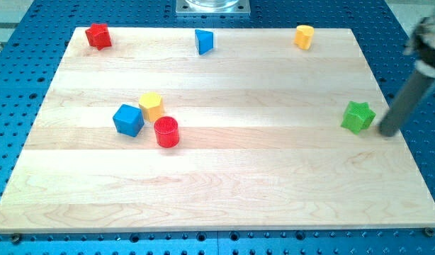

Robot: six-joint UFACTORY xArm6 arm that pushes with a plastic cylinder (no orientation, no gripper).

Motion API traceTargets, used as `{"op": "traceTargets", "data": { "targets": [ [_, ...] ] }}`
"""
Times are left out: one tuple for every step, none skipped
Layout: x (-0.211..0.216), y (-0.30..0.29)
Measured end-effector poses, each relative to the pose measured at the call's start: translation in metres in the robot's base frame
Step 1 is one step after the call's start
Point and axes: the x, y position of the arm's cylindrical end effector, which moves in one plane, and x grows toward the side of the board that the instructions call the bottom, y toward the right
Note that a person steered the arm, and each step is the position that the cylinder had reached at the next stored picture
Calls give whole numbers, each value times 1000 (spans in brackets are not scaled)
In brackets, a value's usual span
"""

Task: Place the green star parallel to the blue cube

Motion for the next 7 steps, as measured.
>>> {"op": "traceTargets", "data": {
  "targets": [
    [-32, -92],
    [-65, -169],
    [-95, -179],
    [-108, -190],
    [-123, -279],
    [-130, -252],
    [-162, -251]
  ]
}}
